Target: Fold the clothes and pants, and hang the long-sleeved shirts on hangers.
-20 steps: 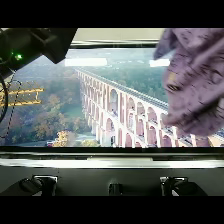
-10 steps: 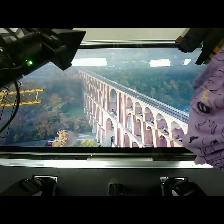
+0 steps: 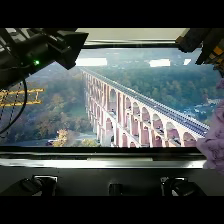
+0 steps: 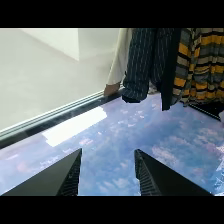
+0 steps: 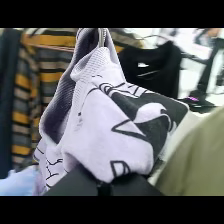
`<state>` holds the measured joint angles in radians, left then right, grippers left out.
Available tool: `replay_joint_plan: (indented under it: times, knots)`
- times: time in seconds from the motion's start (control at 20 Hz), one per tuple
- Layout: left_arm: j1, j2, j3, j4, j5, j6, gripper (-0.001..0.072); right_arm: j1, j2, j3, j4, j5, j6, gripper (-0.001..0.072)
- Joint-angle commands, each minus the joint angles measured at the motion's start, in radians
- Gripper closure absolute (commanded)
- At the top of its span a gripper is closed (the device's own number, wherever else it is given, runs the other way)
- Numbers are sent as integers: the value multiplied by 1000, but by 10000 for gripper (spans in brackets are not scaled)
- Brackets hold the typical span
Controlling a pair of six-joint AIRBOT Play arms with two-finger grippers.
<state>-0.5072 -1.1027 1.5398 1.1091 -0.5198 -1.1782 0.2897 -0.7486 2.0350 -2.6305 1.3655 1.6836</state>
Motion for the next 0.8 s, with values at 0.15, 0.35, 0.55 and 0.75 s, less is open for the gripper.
replay_joint_plan:
  times: [0.15,0.35,0.55,0.75]
  knots:
    - [1,-24,0,2,122,0,319,0,3,0,-129,4,-13,676]
    - [1,-37,0,2,126,0,320,0,22,0,-204,25,-12,676]
    - [1,-56,0,2,129,0,320,0,63,0,-241,82,-24,676]
    - [1,-68,0,2,130,0,319,0,94,0,-282,99,-26,676]
